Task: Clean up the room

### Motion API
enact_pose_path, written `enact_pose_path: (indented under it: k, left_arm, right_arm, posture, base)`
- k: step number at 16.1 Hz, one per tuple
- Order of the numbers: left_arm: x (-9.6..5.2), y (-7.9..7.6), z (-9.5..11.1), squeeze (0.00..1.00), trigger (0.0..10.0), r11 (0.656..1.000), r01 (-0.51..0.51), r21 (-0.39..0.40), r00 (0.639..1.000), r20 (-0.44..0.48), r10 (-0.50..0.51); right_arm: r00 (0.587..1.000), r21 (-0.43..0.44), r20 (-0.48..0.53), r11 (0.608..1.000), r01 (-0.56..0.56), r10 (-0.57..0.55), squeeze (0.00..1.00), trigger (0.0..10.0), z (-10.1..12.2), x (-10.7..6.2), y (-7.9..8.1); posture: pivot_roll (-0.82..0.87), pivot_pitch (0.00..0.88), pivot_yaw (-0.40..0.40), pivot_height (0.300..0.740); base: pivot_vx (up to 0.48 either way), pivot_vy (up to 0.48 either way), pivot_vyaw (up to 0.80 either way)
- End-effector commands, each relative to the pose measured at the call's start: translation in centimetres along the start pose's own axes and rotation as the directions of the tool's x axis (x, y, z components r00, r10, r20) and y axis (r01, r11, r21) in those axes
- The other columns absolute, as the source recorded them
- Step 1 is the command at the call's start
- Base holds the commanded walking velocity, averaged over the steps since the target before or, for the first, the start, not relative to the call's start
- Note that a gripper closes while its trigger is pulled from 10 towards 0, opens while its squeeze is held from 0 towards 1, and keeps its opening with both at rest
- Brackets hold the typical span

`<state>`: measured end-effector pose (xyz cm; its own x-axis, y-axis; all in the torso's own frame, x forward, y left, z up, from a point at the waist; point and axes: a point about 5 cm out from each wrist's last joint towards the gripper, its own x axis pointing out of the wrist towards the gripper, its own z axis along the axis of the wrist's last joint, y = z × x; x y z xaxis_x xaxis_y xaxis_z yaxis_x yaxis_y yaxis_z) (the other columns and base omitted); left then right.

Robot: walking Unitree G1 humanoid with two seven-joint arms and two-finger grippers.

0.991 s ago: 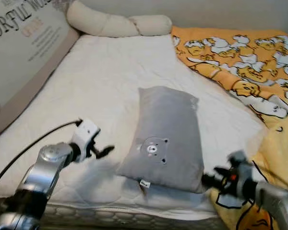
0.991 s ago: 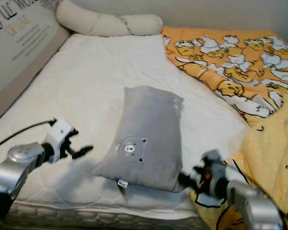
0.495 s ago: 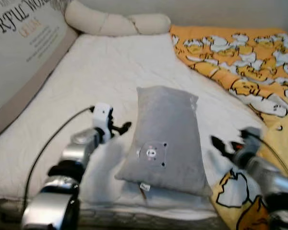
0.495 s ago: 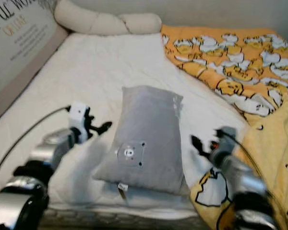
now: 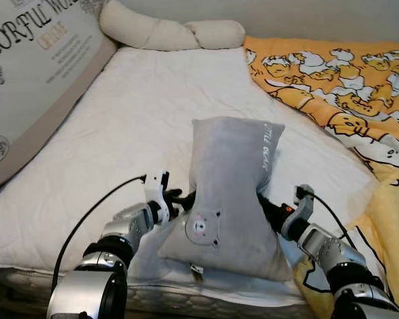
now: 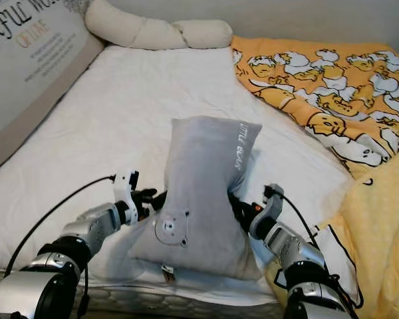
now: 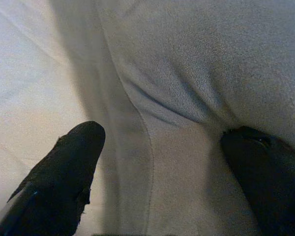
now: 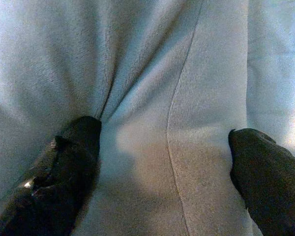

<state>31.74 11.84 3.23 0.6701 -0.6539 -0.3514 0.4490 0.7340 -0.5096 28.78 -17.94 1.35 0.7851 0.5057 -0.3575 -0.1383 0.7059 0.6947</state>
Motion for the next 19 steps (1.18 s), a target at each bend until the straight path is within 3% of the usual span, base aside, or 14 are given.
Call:
enact_pose_path:
  k: [1,2,3,8,15,19]
  left_arm:
    - [1.1,-1.7,-0.5,1.00,7.4,0.994,0.100,-0.032,0.995,-0.013,-0.101]
    - [1.2,-1.9,-0.7,0.63,3.5,0.994,0.110,-0.015,0.993,-0.033,-0.110]
    - [1.4,-2.1,-1.0,0.00,0.0,0.993,0.114,0.008,0.992,-0.056,-0.114]
    - [1.5,-2.3,-0.7,0.00,0.0,0.990,0.135,0.029,0.989,-0.058,-0.134]
    - [1.3,-2.2,-0.3,0.00,0.0,0.987,0.154,0.036,0.987,-0.049,-0.152]
    - [1.4,-2.7,0.6,0.00,0.0,0.972,0.236,0.015,0.972,-0.016,-0.236]
  right_arm:
    - [0.994,-0.029,-0.103,0.999,-0.039,0.036,0.00,10.0,-2.5,0.5,0.5]
    - [0.993,-0.058,-0.113,0.998,-0.025,0.018,0.00,4.0,-2.7,0.5,0.3]
    - [0.992,-0.080,-0.129,0.997,-0.007,-0.004,0.00,0.0,-2.8,0.4,0.1]
    - [0.992,-0.113,-0.119,0.993,0.024,-0.037,0.00,0.0,-2.6,0.8,0.1]
    - [0.995,-0.163,-0.094,0.986,-0.030,0.015,0.00,0.0,-2.1,1.8,1.3]
    - [0.997,-0.209,-0.059,0.976,-0.061,0.050,0.00,0.0,-1.2,2.7,2.6]
  posture:
    - [-0.08,0.000,0.034,0.740]
    - [-0.08,0.000,0.037,0.740]
    - [-0.08,0.000,0.039,0.740]
    - [-0.08,0.000,0.040,0.740]
    - [-0.07,0.000,0.027,0.740]
    - [-0.07,0.000,0.031,0.740]
  base:
    - [0.000,0.000,0.00]
    - [0.000,0.000,0.00]
    - [0.000,0.000,0.00]
    - [0.000,0.000,0.00]
    - [0.000,0.000,0.00]
    - [0.000,0.000,0.00]
